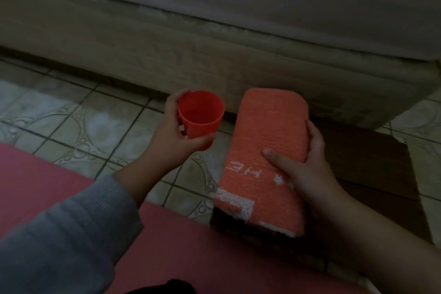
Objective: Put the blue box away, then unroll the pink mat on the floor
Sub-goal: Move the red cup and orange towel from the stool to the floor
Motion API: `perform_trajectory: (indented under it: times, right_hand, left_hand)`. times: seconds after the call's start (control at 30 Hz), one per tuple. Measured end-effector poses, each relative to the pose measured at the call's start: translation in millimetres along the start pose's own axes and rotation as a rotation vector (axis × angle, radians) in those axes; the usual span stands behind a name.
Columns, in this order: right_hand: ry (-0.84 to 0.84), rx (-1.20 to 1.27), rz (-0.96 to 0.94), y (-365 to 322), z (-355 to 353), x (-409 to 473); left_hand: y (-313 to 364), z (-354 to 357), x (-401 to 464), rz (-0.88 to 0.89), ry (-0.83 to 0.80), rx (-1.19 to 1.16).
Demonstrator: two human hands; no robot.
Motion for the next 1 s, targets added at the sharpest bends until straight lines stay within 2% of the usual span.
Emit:
perform_trajectory:
  times: [0.3, 0.53, 0.83, 0.9, 0.97, 1.0]
  right_hand:
    - [0.017, 0.039, 0.008, 1, 13, 1]
    - [0.041, 0.061, 0.009, 6, 10, -1]
    - [0.023, 0.065, 0.057, 5, 7, -10]
    - [0.029, 0.074, 0.055, 5, 6, -10]
    - [0.034, 0.087, 0.066, 6, 5, -11]
    - [0.033, 0.091, 0.075, 8, 4, -12]
  left_hand:
    - [-95, -88, 34, -0.096, 0.302, 0.187]
    - [-151, -109, 45, -0.192, 0.386, 0.335]
    - [-155, -108, 45, -0.253, 0.405, 0.284]
    - [-134, -118, 31, -0.196, 0.53, 0.346]
    - [-93, -122, 10, -0.045, 0.665, 0.41]
    - [-71, -118, 3, 0.03, 0.678, 0.392]
Point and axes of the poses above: each hand's wrist, its own x-axis towards the middle knuckle, its own z-axis out of the palm, y = z × x, the point moved 9 cm from there along x, towards the middle knuckle, and after that the axes turned 11 degrees about y, right-handed, at the moved point
